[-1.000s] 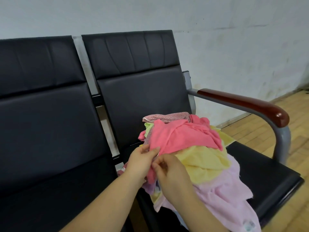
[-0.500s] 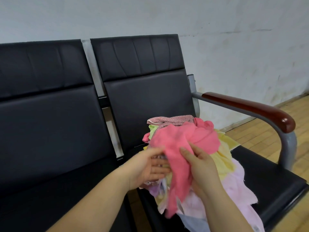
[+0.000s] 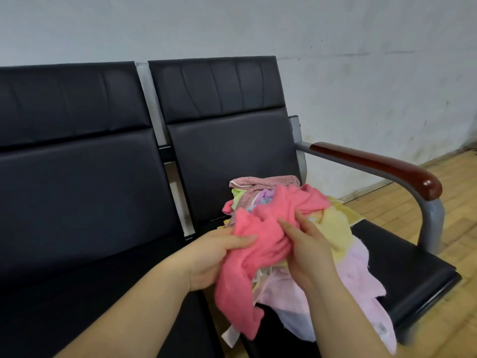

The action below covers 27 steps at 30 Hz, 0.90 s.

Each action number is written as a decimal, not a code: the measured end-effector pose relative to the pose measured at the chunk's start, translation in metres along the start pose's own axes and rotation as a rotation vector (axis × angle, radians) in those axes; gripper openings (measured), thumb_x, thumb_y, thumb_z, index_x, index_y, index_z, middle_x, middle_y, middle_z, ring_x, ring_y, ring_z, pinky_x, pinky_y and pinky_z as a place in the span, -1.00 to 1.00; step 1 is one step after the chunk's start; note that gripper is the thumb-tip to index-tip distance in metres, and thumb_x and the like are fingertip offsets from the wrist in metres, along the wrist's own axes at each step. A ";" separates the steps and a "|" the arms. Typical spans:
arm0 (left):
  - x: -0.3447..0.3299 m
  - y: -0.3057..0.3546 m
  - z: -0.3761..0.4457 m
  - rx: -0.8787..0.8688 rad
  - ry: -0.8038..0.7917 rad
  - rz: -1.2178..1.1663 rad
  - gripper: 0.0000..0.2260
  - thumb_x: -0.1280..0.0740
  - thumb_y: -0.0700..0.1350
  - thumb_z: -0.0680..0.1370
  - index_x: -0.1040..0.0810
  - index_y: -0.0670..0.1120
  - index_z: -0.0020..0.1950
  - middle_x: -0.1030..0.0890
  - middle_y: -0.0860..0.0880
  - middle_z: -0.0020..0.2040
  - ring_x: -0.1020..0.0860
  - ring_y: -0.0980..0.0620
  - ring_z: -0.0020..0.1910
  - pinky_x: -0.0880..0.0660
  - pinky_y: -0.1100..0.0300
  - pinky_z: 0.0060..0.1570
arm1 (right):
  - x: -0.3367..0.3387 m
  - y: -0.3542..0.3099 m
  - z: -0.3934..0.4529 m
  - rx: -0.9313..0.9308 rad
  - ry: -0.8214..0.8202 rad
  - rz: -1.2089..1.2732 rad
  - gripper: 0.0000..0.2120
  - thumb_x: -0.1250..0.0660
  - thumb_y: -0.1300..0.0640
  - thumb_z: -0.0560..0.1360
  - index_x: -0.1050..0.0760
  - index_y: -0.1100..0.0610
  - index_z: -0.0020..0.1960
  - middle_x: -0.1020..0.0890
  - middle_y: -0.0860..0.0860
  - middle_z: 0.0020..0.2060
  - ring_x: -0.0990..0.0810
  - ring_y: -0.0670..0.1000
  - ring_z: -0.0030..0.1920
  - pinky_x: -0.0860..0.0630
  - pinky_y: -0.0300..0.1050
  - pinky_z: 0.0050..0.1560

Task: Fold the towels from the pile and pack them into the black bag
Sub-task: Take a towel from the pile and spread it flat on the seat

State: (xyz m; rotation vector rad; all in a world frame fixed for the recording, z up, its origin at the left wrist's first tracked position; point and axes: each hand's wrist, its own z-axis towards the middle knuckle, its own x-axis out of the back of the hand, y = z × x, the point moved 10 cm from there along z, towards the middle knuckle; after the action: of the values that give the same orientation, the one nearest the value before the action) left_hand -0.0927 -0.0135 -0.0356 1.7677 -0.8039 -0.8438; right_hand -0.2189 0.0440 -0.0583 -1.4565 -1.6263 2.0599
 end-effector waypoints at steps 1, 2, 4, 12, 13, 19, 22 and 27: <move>0.011 0.000 -0.005 0.007 0.046 -0.042 -0.59 -0.34 -0.10 0.40 -0.55 -0.20 0.23 -0.62 -0.22 0.16 -0.61 -0.14 0.06 -0.55 0.03 0.09 | -0.011 0.003 -0.006 -0.007 -0.059 -0.035 -0.48 -0.35 0.35 0.47 -0.37 0.16 0.41 -0.59 0.12 0.20 -0.60 0.09 0.16 -0.50 0.05 0.23; 0.022 0.000 -0.010 0.010 0.090 -0.074 -0.58 -0.33 -0.02 0.41 -0.57 -0.17 0.22 -0.62 -0.20 0.16 -0.62 -0.12 0.07 -0.56 0.03 0.07 | -0.022 0.009 -0.013 -0.009 -0.117 -0.089 -0.49 -0.36 0.34 0.46 -0.40 0.14 0.38 -0.61 0.09 0.19 -0.61 0.06 0.15 -0.52 0.01 0.21; 0.039 0.003 -0.026 0.001 0.125 -0.087 -0.54 -0.27 0.10 0.45 -0.56 -0.15 0.24 -0.63 -0.17 0.17 -0.63 -0.11 0.09 -0.60 0.04 0.02 | -0.049 0.024 -0.032 -0.030 -0.266 -0.174 -0.52 -0.38 0.34 0.44 -0.45 0.10 0.33 -0.65 0.03 0.12 -0.63 -0.01 0.11 -0.55 -0.09 0.16; 0.135 -0.044 -0.133 -0.029 0.391 -0.050 -0.57 -0.35 -0.04 0.43 -0.55 -0.18 0.26 -0.65 -0.17 0.11 -0.62 -0.13 0.11 -0.54 -0.01 0.08 | -0.133 0.119 -0.117 -0.162 -0.575 -0.416 -0.64 -0.51 0.20 0.37 -0.55 -0.15 0.06 -0.59 -0.06 0.18 -0.58 -0.07 0.18 -0.46 -0.01 0.30; 0.145 -0.053 -0.145 -0.030 0.420 -0.070 -0.60 -0.34 -0.07 0.45 -0.55 -0.19 0.25 -0.65 -0.18 0.11 -0.62 -0.14 0.11 -0.54 -0.01 0.08 | -0.139 0.129 -0.127 -0.158 -0.584 -0.466 -0.65 -0.51 0.16 0.37 -0.55 -0.17 0.05 -0.59 -0.11 0.16 -0.57 -0.12 0.16 -0.47 -0.08 0.28; 0.210 -0.097 -0.211 -0.024 0.587 -0.133 -0.69 -0.28 -0.08 0.56 -0.53 -0.18 0.26 -0.64 -0.17 0.14 -0.60 -0.12 0.14 -0.51 0.00 0.12 | -0.170 0.191 -0.186 -0.207 -0.784 -0.715 -0.49 -0.47 0.11 0.40 -0.49 0.02 0.33 -0.56 -0.12 0.22 -0.52 -0.15 0.20 -0.44 -0.12 0.30; 0.244 -0.121 -0.237 -0.064 0.727 -0.044 -0.32 -0.45 0.15 0.36 -0.35 0.07 0.44 -0.49 0.04 0.34 -0.51 0.00 0.26 -0.40 -0.02 0.31 | -0.176 0.223 -0.213 -0.251 -0.909 -0.853 -0.47 -0.44 0.21 0.45 -0.42 0.12 0.39 -0.48 -0.12 0.31 -0.47 -0.14 0.28 -0.37 -0.15 0.37; 0.241 -0.147 -0.233 -0.086 0.714 0.423 -0.48 -0.31 0.10 0.56 -0.20 0.24 0.48 -0.17 0.12 0.50 -0.16 0.18 0.45 -0.11 0.21 0.44 | -0.172 0.244 -0.230 -0.180 -1.101 -1.241 -0.70 -0.37 0.16 0.51 -0.55 0.17 0.23 -0.63 -0.07 0.03 -0.57 -0.05 0.07 -0.46 -0.16 0.14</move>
State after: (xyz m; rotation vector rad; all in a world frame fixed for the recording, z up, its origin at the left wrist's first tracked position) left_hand 0.2514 -0.0543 -0.1531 1.5757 -0.6045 0.0487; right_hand 0.1446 -0.0071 -0.1420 0.8809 -2.0984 1.7947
